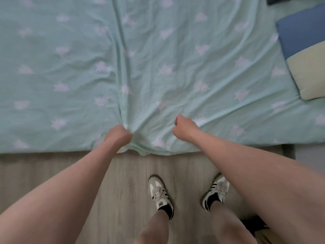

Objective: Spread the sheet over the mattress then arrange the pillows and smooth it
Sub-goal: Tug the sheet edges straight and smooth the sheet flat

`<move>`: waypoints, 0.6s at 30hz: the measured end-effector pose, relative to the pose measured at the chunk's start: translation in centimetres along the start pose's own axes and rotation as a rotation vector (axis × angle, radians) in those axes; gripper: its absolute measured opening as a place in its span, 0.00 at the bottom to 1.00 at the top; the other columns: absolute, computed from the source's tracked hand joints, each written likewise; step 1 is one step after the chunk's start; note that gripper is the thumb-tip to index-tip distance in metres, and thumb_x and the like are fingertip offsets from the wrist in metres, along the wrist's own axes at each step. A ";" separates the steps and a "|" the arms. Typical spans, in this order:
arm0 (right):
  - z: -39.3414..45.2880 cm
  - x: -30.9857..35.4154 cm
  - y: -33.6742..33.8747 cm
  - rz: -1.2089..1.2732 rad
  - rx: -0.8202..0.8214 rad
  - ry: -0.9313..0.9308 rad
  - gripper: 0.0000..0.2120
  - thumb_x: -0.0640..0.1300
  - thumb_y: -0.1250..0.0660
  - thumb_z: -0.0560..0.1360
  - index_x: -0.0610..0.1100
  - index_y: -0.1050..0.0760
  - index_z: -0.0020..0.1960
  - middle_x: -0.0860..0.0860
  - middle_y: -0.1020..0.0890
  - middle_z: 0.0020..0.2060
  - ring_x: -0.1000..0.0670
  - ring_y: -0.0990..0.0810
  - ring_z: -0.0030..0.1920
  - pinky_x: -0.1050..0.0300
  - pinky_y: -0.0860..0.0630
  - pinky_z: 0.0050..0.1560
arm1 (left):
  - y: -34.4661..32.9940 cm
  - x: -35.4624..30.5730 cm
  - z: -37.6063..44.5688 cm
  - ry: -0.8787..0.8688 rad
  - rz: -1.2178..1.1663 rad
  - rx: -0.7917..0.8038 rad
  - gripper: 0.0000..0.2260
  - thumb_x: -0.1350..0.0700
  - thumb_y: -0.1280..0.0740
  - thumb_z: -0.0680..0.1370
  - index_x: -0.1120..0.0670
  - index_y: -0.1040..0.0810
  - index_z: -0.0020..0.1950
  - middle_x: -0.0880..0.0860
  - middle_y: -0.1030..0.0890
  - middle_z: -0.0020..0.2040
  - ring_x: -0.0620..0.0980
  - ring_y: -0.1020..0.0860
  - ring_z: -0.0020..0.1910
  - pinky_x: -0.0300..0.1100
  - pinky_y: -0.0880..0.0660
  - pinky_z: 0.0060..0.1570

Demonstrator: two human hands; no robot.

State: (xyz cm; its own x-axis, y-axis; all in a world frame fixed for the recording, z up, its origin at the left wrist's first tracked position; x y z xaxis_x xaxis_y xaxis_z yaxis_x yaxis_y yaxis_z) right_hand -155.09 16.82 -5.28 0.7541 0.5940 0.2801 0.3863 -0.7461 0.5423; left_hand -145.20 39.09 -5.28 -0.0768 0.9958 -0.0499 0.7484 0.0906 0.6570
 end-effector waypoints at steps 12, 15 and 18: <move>-0.2 -1.4 13.3 0.221 -0.075 -0.030 0.23 0.40 0.42 0.77 0.37 0.39 0.71 0.40 0.27 0.65 0.40 0.26 0.57 0.55 0.30 0.52 | 5.9 -18.4 -3.0 -0.272 -0.194 0.047 0.09 0.61 0.41 0.73 0.56 0.21 0.40 0.56 0.21 0.38 0.55 0.27 0.36 0.43 0.31 0.36; -0.7 -1.6 17.2 0.268 -0.087 -0.005 0.17 0.41 0.42 0.77 0.38 0.33 0.65 0.42 0.26 0.61 0.44 0.30 0.50 0.57 0.33 0.47 | 8.1 -21.7 -4.1 -0.300 -0.184 0.037 0.06 0.59 0.41 0.73 0.54 0.25 0.39 0.55 0.25 0.35 0.53 0.30 0.35 0.44 0.34 0.35; -1.5 -0.7 21.5 0.293 -0.128 0.035 0.09 0.41 0.42 0.76 0.41 0.31 0.55 0.45 0.26 0.52 0.44 0.29 0.47 0.57 0.33 0.44 | 11.4 -24.4 -5.0 -0.330 -0.181 -0.018 0.06 0.57 0.40 0.74 0.53 0.26 0.38 0.55 0.26 0.34 0.53 0.30 0.34 0.43 0.33 0.35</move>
State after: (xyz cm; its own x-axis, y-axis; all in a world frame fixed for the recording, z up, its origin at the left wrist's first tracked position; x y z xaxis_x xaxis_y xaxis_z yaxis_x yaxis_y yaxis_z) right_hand -148.06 0.78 7.38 0.8036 0.3715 0.4650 0.0841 -0.8443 0.5293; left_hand -138.10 15.75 7.15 0.0119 0.9147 -0.4039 0.7305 0.2678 0.6282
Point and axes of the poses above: each hand's wrist, its own z-axis towards the middle knuckle, its own y-axis out of the back of the hand, x = y × z, the point moved 6 cm from there along z, towards the middle knuckle
